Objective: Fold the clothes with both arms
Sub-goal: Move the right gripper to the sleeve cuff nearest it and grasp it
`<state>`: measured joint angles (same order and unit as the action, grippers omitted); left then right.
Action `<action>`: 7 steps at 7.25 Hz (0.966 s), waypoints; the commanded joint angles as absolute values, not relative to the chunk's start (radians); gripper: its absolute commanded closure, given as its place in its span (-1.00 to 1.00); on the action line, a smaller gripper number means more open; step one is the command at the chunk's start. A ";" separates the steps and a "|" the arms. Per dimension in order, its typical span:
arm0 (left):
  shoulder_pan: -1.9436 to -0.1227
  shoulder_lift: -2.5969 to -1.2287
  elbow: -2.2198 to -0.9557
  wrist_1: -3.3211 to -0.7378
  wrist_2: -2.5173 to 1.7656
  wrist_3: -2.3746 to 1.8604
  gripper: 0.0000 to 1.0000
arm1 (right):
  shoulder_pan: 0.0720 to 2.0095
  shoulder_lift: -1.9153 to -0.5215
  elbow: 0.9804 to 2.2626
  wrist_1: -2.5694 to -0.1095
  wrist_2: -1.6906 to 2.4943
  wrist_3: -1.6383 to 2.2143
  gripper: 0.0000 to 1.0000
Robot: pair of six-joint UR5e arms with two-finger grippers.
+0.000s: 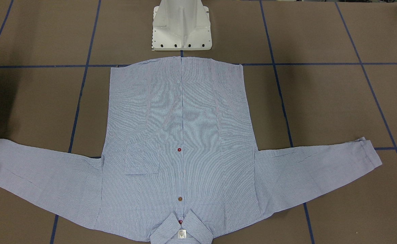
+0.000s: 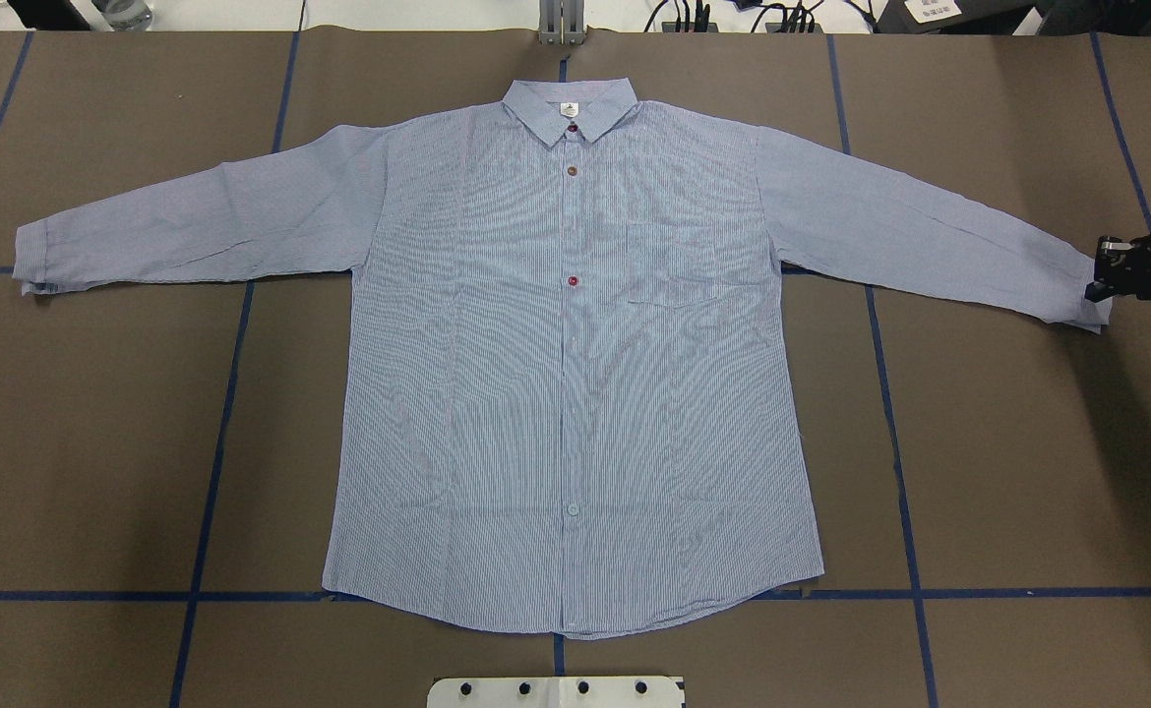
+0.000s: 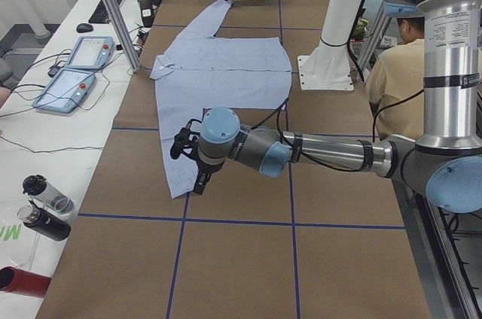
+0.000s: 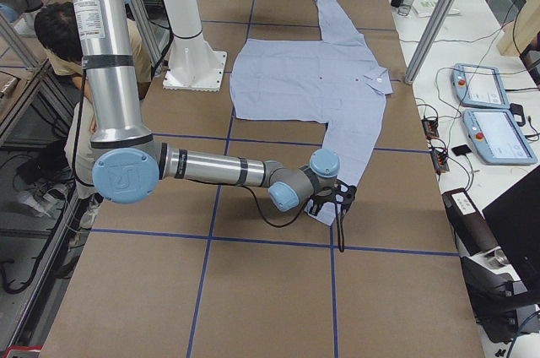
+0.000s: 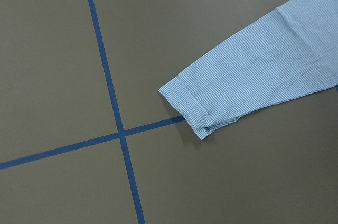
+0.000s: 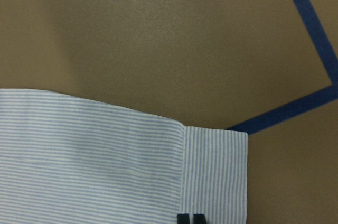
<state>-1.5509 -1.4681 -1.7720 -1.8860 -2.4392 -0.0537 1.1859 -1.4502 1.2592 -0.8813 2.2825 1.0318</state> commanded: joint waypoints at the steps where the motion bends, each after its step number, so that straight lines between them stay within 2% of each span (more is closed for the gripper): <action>1: -1.551 -1.468 -1.773 -1.887 -2.439 -0.054 -1.00 | 1.190 -1.446 1.239 -0.879 2.283 1.029 -0.39; 7: -1.551 -1.468 -1.775 -1.887 -2.439 -0.054 -1.00 | 1.190 -1.439 1.218 -0.881 2.281 1.025 -0.33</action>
